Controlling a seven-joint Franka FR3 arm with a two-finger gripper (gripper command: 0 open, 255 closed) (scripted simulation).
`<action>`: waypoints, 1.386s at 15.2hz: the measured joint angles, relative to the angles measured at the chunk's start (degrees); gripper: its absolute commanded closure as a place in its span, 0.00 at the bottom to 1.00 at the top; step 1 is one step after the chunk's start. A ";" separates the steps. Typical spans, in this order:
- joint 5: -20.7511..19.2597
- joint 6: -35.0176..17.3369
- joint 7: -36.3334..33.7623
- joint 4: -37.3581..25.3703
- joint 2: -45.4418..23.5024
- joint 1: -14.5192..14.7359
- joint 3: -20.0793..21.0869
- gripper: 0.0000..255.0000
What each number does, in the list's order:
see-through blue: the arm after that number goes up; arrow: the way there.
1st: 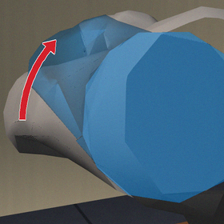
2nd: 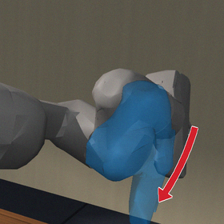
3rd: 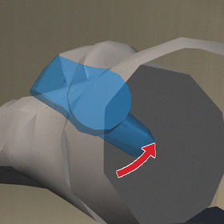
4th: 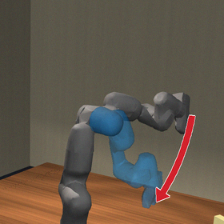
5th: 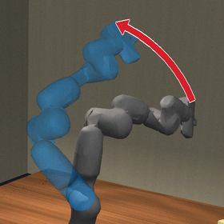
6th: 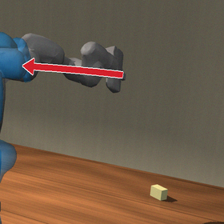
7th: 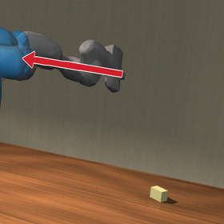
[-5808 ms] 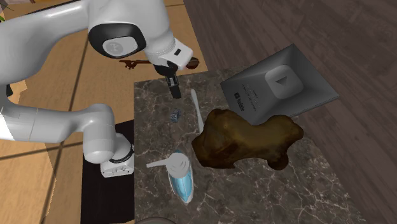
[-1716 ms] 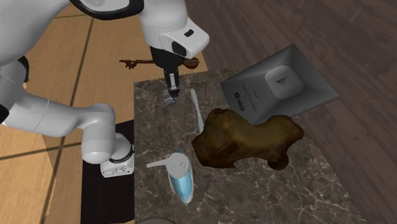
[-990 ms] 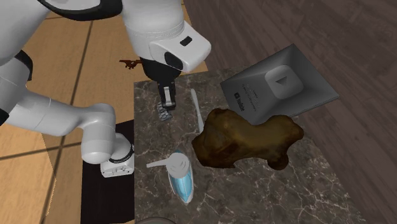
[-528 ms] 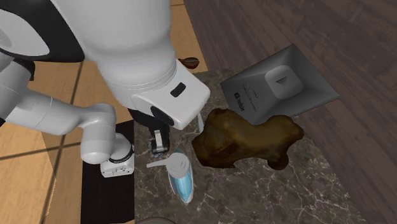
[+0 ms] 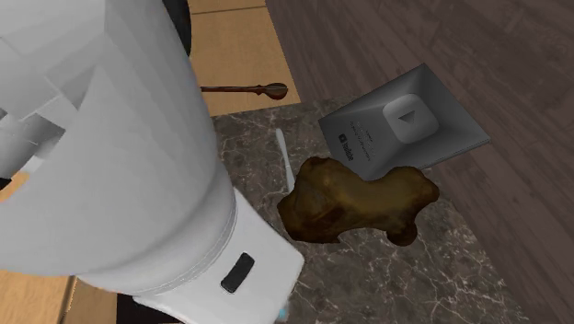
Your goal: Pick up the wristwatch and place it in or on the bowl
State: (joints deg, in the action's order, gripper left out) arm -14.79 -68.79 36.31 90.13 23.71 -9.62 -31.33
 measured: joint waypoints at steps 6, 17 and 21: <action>1.87 -1.43 11.68 -7.97 -8.48 -0.31 -11.16 1.00; 2.24 -8.74 16.53 -2.58 -9.84 -1.63 -15.99 1.00; 1.17 -11.72 15.30 1.90 -8.00 -1.93 -15.21 1.00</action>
State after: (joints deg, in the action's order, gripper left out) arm -13.62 -80.51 51.61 92.03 15.71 -11.54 -46.55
